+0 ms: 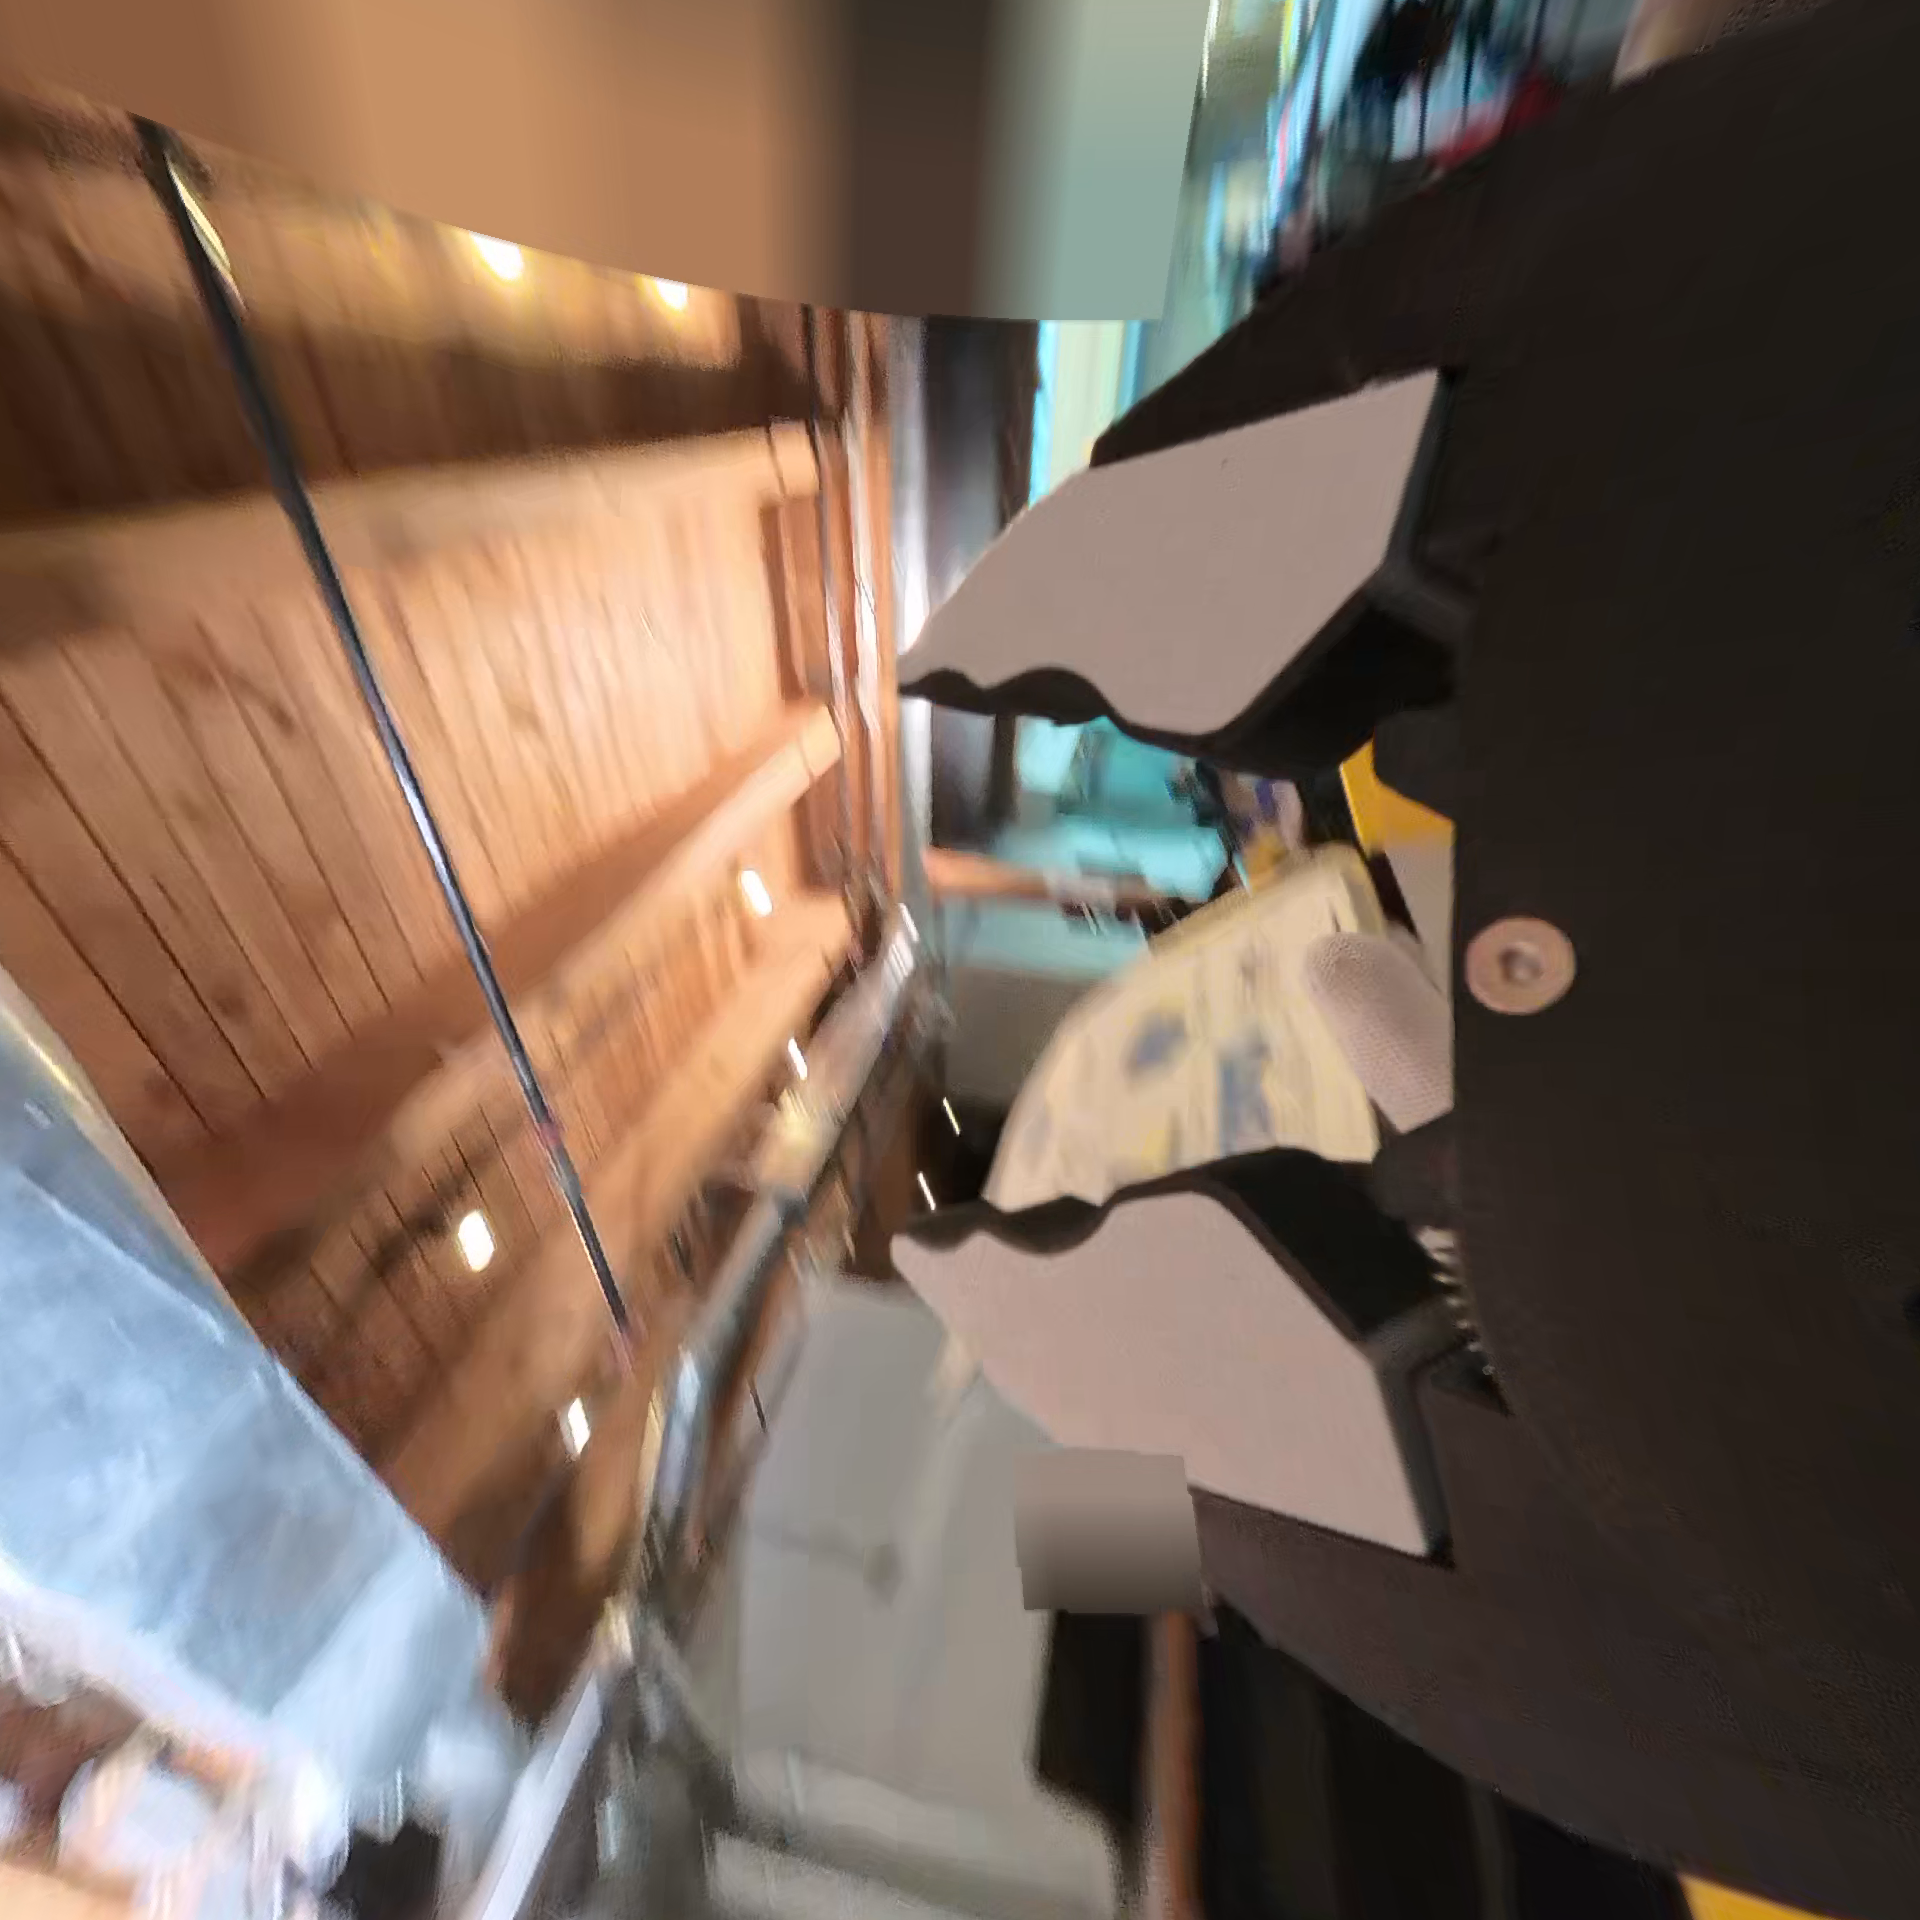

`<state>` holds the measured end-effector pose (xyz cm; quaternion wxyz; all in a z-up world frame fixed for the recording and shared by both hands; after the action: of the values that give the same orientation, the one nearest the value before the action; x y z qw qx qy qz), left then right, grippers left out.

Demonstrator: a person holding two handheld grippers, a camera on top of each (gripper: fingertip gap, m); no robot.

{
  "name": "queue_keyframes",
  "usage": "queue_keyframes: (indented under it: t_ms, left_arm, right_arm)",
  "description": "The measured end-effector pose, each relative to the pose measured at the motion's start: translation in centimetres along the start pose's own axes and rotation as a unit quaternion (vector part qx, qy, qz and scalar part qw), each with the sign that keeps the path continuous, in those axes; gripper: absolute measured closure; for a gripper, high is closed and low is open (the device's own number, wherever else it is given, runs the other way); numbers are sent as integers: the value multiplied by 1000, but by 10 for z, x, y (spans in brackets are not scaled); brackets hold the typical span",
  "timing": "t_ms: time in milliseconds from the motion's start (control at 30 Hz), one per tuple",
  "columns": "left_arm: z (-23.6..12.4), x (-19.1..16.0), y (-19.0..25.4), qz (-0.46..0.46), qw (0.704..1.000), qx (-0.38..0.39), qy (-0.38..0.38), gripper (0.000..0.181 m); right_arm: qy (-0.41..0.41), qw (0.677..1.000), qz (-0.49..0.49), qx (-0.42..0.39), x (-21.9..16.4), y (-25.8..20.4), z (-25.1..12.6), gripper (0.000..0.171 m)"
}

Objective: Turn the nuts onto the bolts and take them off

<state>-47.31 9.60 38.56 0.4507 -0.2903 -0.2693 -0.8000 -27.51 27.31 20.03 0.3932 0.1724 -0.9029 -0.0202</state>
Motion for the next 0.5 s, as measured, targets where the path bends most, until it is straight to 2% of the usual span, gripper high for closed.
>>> queue_keyframes:
  t_ms: [67, 133, 200, 267, 400, 500]
  left_arm:
    - [7, -19, -13, 118, 983, 112, -90, 121]
    - [15, -38, -12, 217, 954, 138, -157, 152]
    - [22, -45, -10, 238, 947, 144, -164, 164]
    - [26, -47, -6, 208, 958, 116, -156, 176]
    - [27, -41, 5, 55, 993, 2, -103, 111]
    - [25, -36, 7, -43, 996, -63, -46, 99]
  right_arm:
    - [-1, 1000, 0, -3, -2, 1, -1, 138]
    - [-1, 1000, 7, -4, -5, 3, -1, 139]
    - [2, 1000, 11, -8, -7, 4, -3, 139]
    - [13, 1000, 14, -12, -6, 4, -6, 139]
    - [52, 998, 15, -22, 4, 3, -16, 137]
    - [85, 996, 18, -14, 13, 1, -25, 138]
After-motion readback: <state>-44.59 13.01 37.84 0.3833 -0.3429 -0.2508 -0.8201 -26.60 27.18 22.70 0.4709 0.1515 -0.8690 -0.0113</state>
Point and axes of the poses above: each gripper's, where its closed fingertips meet, z out along the fingers, x out of its top, y = z × x across the jaws, the point moved 6 cm from there along -z, back along the fingers, and after that the axes turned 2 degrees about -z, right-handed, at the moved point
